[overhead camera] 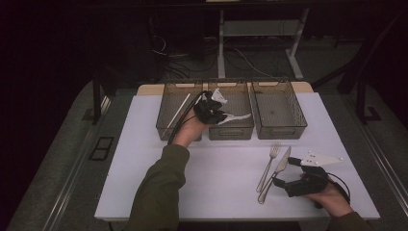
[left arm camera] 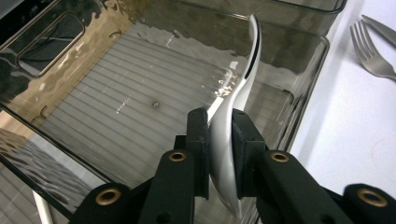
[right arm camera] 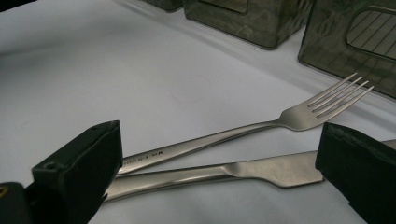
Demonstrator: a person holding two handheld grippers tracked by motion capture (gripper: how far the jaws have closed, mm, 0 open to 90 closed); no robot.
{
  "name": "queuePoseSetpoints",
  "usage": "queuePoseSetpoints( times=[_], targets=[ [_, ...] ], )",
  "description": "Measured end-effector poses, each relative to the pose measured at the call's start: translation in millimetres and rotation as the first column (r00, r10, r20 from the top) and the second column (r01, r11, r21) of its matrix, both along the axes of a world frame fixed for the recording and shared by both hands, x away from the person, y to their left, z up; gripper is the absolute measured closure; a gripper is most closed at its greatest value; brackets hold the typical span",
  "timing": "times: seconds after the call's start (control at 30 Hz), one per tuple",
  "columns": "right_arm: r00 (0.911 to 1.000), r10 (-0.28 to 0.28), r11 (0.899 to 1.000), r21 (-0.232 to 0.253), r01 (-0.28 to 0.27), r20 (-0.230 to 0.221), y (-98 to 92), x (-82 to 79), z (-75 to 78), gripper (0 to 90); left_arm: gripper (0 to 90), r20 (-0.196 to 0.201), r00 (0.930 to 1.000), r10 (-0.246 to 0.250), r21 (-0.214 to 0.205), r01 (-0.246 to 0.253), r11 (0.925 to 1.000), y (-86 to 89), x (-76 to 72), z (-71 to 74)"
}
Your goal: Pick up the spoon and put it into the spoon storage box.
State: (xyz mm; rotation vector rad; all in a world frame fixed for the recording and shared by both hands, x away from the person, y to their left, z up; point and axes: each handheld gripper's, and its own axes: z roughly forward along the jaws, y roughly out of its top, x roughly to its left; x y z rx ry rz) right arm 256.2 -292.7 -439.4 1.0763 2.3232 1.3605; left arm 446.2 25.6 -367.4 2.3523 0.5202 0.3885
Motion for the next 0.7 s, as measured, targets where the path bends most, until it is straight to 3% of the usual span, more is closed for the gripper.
queuePoseSetpoints(
  times=[0.17, 0.27, 0.43, 0.7],
  targets=[
    [1.0000, 0.001, 1.000, -0.001, -0.001, 0.001, 0.1, -0.3, 0.2, 0.8, 71.9, -0.005, 0.9999, 0.016, -0.009, -0.016, 0.9998, -1.1, 0.5, -1.1],
    [1.0000, 0.001, 1.000, 0.000, -0.001, 0.002, -0.1, -0.3, 0.3, 0.8, 71.7, -0.009, 0.9998, 0.016, -0.040, -0.016, 0.9991, -1.6, -0.6, 0.4],
    [1.0000, 0.002, 1.000, 0.000, -0.002, 0.002, 0.0, -0.3, 0.2, 0.8, 61.4, -0.013, 0.9998, 0.016, -0.096, -0.017, 0.9953, 0.1, -1.6, 6.9],
    [1.0000, 0.001, 1.000, -0.003, -0.001, 0.002, 0.2, -0.2, 0.0, 0.8, 51.2, -0.057, 0.9984, 0.004, -0.213, -0.016, 0.9770, 8.4, -11.4, 16.3]
  ],
)
